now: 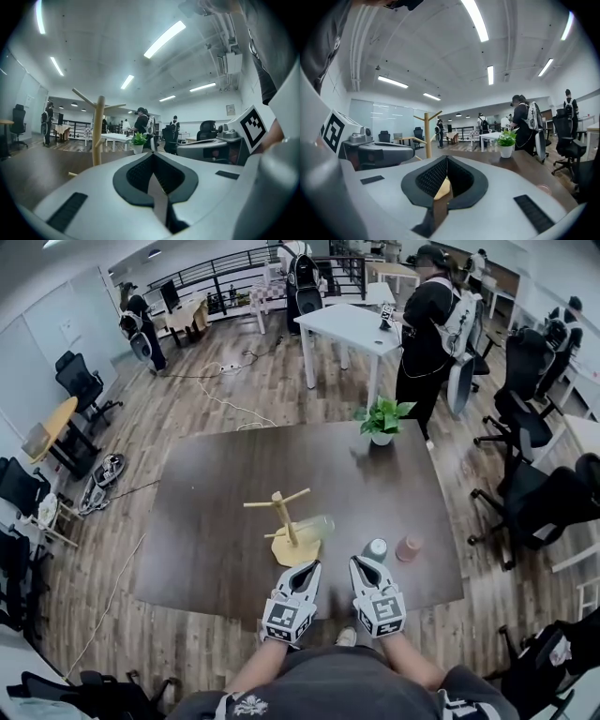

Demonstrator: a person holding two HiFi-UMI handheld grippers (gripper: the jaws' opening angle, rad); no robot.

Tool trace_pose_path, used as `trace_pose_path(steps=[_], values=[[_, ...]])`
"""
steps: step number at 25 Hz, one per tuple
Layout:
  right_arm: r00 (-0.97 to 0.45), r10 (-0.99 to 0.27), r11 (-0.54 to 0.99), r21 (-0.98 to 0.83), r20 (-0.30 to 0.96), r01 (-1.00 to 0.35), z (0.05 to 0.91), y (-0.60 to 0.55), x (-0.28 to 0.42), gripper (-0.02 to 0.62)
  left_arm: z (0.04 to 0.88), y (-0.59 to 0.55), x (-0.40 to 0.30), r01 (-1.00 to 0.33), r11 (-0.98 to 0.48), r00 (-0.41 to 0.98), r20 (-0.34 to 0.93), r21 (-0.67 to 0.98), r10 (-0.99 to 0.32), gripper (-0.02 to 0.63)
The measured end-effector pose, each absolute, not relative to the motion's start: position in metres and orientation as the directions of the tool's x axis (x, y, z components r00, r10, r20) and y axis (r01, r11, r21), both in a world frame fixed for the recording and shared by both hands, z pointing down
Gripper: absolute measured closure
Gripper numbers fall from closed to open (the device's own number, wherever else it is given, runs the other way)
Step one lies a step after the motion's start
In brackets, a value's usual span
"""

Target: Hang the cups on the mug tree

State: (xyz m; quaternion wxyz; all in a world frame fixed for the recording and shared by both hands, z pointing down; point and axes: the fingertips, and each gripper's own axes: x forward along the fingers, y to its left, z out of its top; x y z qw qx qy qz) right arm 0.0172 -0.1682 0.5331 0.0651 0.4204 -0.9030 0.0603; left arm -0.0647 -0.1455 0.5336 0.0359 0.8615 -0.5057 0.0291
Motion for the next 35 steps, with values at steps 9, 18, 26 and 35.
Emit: trace_pose_path(steps=[9, 18, 26, 35], values=[[-0.546, -0.815, 0.552, -0.028, 0.193, -0.834, 0.547, -0.186, 0.074, 0.569, 0.540, -0.161, -0.030, -0.845, -0.534, 0.534, 0.104, 0.029, -0.839, 0.601], [-0.495, -0.838, 0.506, -0.010, 0.229, -0.862, 0.586, -0.197, 0.103, 0.569, 0.577, -0.190, -0.002, -0.829, -0.559, 0.550, 0.161, -0.012, -0.820, 0.601], [-0.488, -0.811, 0.504, -0.037, 0.323, -0.863, 0.622, -0.207, 0.108, 0.392, 0.594, -0.201, 0.004, -0.822, -0.569, 0.560, 0.205, 0.019, -0.803, 0.601], [-0.493, -0.730, 0.541, -0.041, 0.473, -0.840, 0.679, -0.221, 0.106, 0.282, 0.619, -0.199, 0.008, -0.818, -0.573, 0.563, 0.260, 0.041, -0.785, 0.601]])
